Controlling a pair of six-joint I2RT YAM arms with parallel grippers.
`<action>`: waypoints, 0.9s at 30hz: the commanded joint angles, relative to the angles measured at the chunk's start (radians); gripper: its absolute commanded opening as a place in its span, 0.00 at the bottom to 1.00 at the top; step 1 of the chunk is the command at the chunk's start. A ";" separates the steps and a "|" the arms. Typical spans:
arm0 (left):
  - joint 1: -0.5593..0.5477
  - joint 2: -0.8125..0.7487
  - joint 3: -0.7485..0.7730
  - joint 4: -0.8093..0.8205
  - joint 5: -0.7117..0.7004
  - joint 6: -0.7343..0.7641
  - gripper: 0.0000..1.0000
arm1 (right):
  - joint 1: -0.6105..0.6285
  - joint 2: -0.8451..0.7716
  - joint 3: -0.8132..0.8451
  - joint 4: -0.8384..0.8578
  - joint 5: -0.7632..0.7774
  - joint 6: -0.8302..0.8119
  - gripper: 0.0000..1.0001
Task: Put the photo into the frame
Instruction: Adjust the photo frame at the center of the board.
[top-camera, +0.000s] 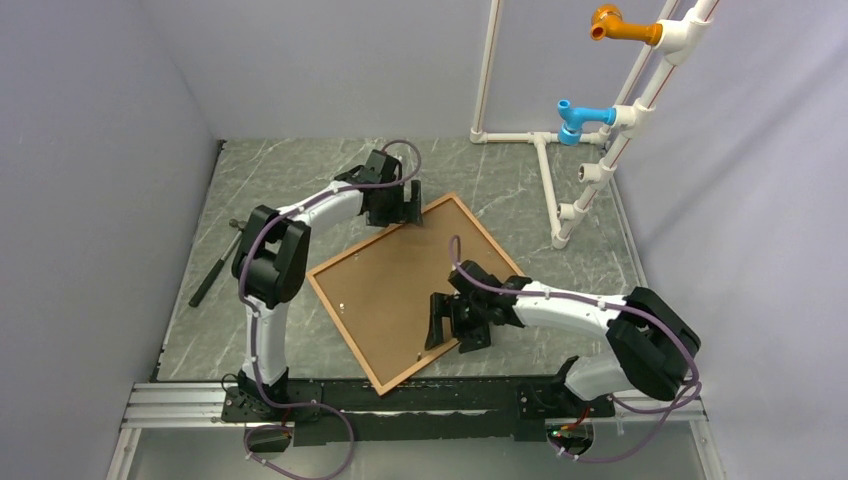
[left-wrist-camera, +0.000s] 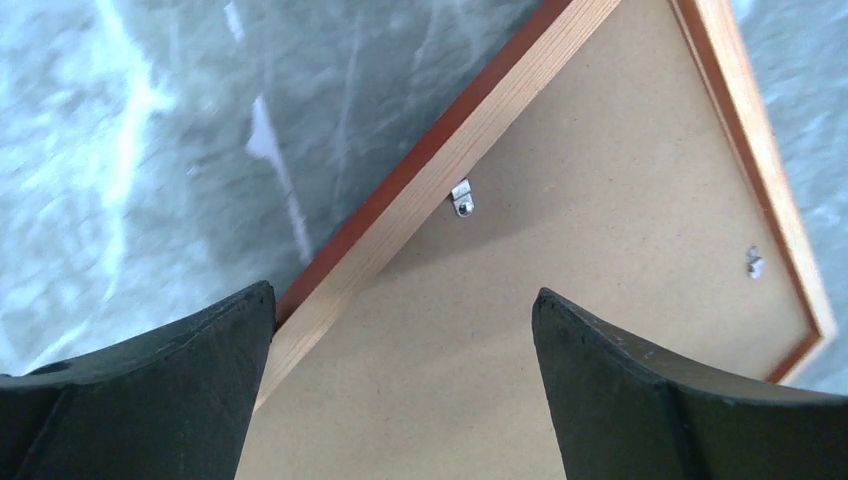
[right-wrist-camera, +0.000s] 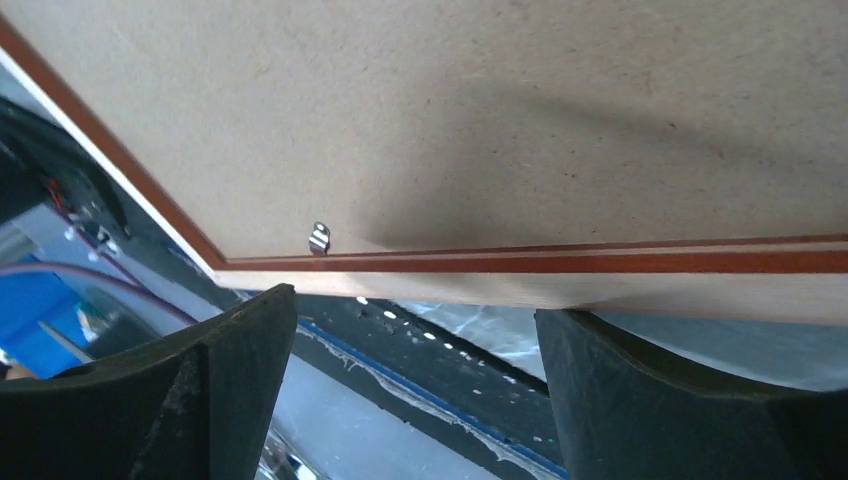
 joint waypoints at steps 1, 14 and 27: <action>-0.043 -0.154 -0.002 -0.215 -0.173 0.017 0.99 | 0.084 0.027 0.038 0.148 0.013 0.029 0.91; -0.039 -0.757 -0.536 -0.183 -0.181 -0.105 0.99 | 0.054 -0.072 0.181 -0.060 0.140 -0.148 0.95; -0.035 -1.323 -1.035 -0.308 -0.153 -0.399 0.99 | -0.519 0.076 0.292 -0.150 0.199 -0.409 0.96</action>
